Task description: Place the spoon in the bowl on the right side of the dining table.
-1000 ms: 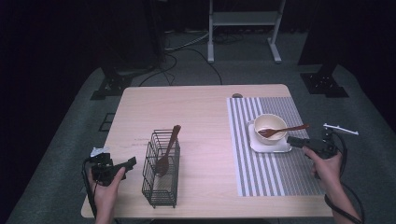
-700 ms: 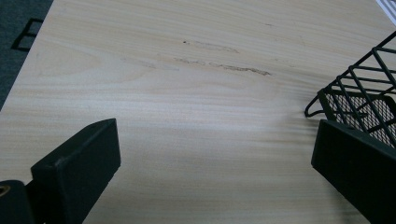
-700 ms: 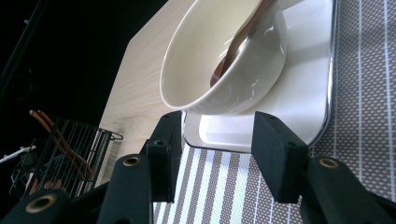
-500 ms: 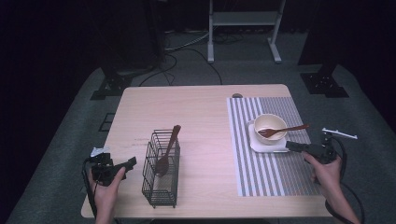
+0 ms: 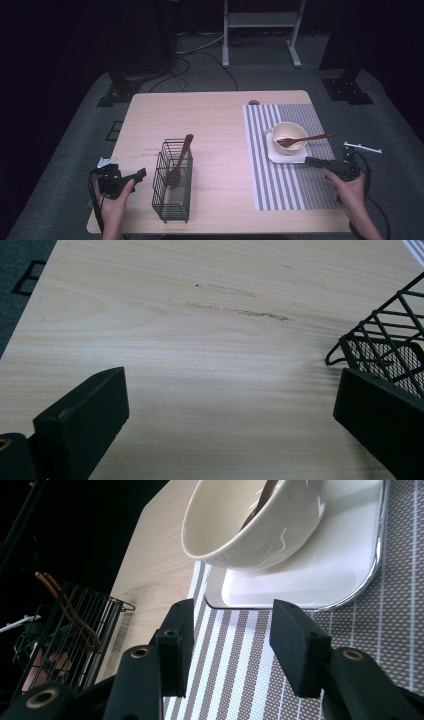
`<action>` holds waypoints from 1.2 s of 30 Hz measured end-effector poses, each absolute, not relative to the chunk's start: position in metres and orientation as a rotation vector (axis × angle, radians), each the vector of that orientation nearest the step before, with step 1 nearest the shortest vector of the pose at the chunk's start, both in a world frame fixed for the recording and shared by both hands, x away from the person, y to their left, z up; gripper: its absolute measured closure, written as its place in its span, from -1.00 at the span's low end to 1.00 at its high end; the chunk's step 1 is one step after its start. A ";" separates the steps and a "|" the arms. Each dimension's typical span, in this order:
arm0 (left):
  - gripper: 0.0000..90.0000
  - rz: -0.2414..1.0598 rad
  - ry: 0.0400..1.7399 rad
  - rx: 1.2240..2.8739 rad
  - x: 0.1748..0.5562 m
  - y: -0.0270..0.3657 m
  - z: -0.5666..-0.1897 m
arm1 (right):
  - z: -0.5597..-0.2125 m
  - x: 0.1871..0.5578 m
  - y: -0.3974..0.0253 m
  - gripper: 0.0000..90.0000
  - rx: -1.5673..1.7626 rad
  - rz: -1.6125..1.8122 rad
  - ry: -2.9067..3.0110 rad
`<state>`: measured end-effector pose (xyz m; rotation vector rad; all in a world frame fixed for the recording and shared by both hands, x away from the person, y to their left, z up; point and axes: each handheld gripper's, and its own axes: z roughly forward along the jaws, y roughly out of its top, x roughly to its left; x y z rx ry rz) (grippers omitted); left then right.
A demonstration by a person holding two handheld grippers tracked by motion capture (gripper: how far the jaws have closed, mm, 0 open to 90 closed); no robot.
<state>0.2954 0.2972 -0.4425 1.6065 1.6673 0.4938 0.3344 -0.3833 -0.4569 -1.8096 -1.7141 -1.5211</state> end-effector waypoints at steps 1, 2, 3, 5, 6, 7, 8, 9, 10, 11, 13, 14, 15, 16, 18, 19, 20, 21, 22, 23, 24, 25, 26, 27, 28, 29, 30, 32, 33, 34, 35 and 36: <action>-1.00 0.494 1.667 1.607 0.295 0.297 -0.442 | -0.457 0.334 -0.383 0.14 -1.809 -1.522 -1.715; -1.00 0.495 1.667 1.607 0.295 0.297 -0.442 | -0.458 0.333 -0.382 0.13 -1.807 -1.520 -1.719; -1.00 0.495 1.667 1.606 0.295 0.297 -0.442 | -0.458 0.332 -0.382 0.13 -1.805 -1.519 -1.720; -1.00 0.496 1.665 1.610 0.295 0.297 -0.442 | -0.458 0.331 -0.380 0.12 -1.803 -1.514 -1.727; -1.00 0.495 1.665 1.609 0.295 0.297 -0.442 | -0.459 0.330 -0.380 0.12 -1.802 -1.512 -1.731; -1.00 0.495 1.664 1.610 0.295 0.297 -0.443 | -0.459 0.329 -0.379 0.12 -1.798 -1.511 -1.732; -1.00 0.496 1.664 1.611 0.295 0.297 -0.443 | -0.459 0.329 -0.378 0.11 -1.794 -1.510 -1.734; -1.00 0.495 1.665 1.611 0.295 0.297 -0.443 | -0.460 0.328 -0.377 0.11 -1.792 -1.510 -1.734; -1.00 0.495 1.665 1.610 0.295 0.297 -0.443 | -0.460 0.327 -0.377 0.11 -1.790 -1.510 -1.732; -1.00 0.496 1.665 1.608 0.295 0.297 -0.443 | -0.460 0.327 -0.376 0.11 -1.786 -1.510 -1.738; -1.00 0.497 1.666 1.608 0.295 0.297 -0.442 | -0.461 0.326 -0.374 0.10 -1.783 -1.512 -1.737; -1.00 0.496 1.666 1.608 0.295 0.297 -0.442 | -0.461 0.325 -0.373 0.10 -1.778 -1.513 -1.740; -1.00 0.496 1.667 1.607 0.295 0.297 -0.442 | -0.461 0.325 -0.372 0.10 -1.775 -1.513 -1.740; -1.00 0.496 1.667 1.608 0.295 0.297 -0.442 | -0.461 0.324 -0.371 0.10 -1.771 -1.513 -1.741; -1.00 0.496 1.668 1.604 0.295 0.297 -0.442 | -0.461 0.323 -0.370 0.10 -1.765 -1.511 -1.748; -1.00 0.498 1.667 1.605 0.295 0.297 -0.442 | -0.461 0.322 -0.369 0.10 -1.764 -1.509 -1.749; -1.00 0.498 1.667 1.606 0.295 0.297 -0.442 | -0.461 0.322 -0.368 0.10 -1.760 -1.512 -1.753; -1.00 0.497 1.667 1.606 0.295 0.297 -0.442 | -0.461 0.321 -0.367 0.10 -1.759 -1.514 -1.757; -1.00 0.496 1.667 1.607 0.295 0.297 -0.442 | -0.460 0.320 -0.367 0.10 -1.758 -1.518 -1.758; -1.00 0.497 1.666 1.608 0.295 0.297 -0.442 | -0.460 0.320 -0.366 0.10 -1.755 -1.521 -1.759; -1.00 0.497 1.666 1.609 0.295 0.297 -0.442 | -0.460 0.320 -0.366 0.10 -1.753 -1.526 -1.756; -1.00 0.498 1.666 1.609 0.295 0.297 -0.442 | -0.461 0.319 -0.366 0.09 -1.752 -1.525 -1.754; -1.00 0.498 1.666 1.609 0.295 0.297 -0.442 | -0.461 0.319 -0.365 0.10 -1.750 -1.525 -1.755; -1.00 0.498 1.666 1.608 0.295 0.297 -0.442 | -0.462 0.318 -0.365 0.09 -1.749 -1.524 -1.756; -1.00 0.497 1.666 1.608 0.295 0.297 -0.442 | -0.462 0.318 -0.364 0.08 -1.747 -1.526 -1.756; -1.00 0.498 1.666 1.608 0.295 0.297 -0.442 | -0.462 0.318 -0.364 0.08 -1.745 -1.527 -1.754; -1.00 0.498 1.665 1.609 0.295 0.297 -0.442 | -0.463 0.318 -0.363 0.08 -1.743 -1.530 -1.751; -1.00 0.498 1.666 1.607 0.295 0.297 -0.442 | -0.464 0.317 -0.362 0.08 -1.741 -1.528 -1.753; -1.00 0.497 1.667 1.605 0.295 0.297 -0.442 | -0.465 0.317 -0.361 0.08 -1.739 -1.524 -1.754; -1.00 0.497 1.668 1.605 0.295 0.297 -0.442 | -0.465 0.316 -0.360 0.07 -1.735 -1.524 -1.758; -1.00 0.496 1.669 1.605 0.295 0.297 -0.442 | -0.466 0.316 -0.359 0.07 -1.732 -1.523 -1.757; -1.00 0.495 1.669 1.605 0.295 0.297 -0.442 | -0.466 0.315 -0.357 0.06 -1.728 -1.525 -1.757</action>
